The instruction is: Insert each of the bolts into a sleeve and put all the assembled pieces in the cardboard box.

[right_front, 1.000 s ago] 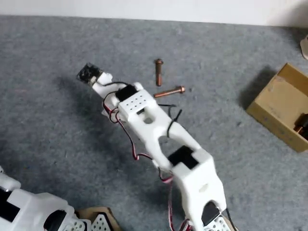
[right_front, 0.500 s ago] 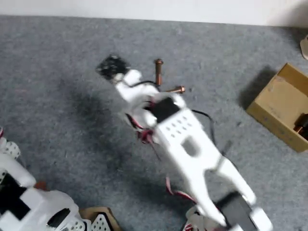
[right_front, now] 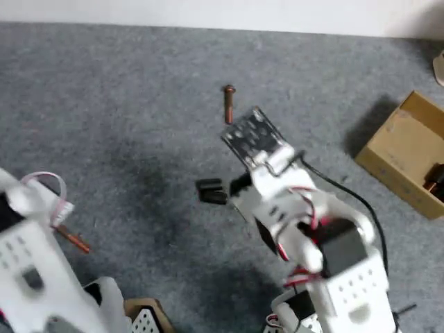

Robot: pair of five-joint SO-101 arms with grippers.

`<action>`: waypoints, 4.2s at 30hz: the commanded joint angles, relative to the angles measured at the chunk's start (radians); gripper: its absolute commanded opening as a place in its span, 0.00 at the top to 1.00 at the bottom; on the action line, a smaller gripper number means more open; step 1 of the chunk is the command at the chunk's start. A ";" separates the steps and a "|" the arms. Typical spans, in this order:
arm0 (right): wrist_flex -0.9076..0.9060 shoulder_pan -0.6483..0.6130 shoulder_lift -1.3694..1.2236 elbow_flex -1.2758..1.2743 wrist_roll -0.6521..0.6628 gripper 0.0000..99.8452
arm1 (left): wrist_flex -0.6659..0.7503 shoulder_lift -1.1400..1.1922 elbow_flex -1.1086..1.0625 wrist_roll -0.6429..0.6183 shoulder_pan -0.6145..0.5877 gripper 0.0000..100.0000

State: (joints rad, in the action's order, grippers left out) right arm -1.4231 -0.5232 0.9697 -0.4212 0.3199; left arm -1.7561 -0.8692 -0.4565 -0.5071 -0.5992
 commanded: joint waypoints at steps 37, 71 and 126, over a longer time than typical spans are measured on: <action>0.223 0.090 0.627 -0.421 -0.064 1.00 | 0.683 -0.222 -0.295 0.430 0.472 0.99; 0.510 0.062 0.866 -0.892 -0.031 1.00 | 1.283 -0.223 -0.550 0.175 0.914 0.99; 1.098 0.033 0.866 -1.316 -0.017 1.00 | 2.148 -0.223 -0.946 0.140 1.046 0.99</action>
State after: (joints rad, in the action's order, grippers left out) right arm -0.3567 -0.4833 1.8228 -1.6701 0.2908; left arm 0.3659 -1.0779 -1.4461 -0.3307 0.4381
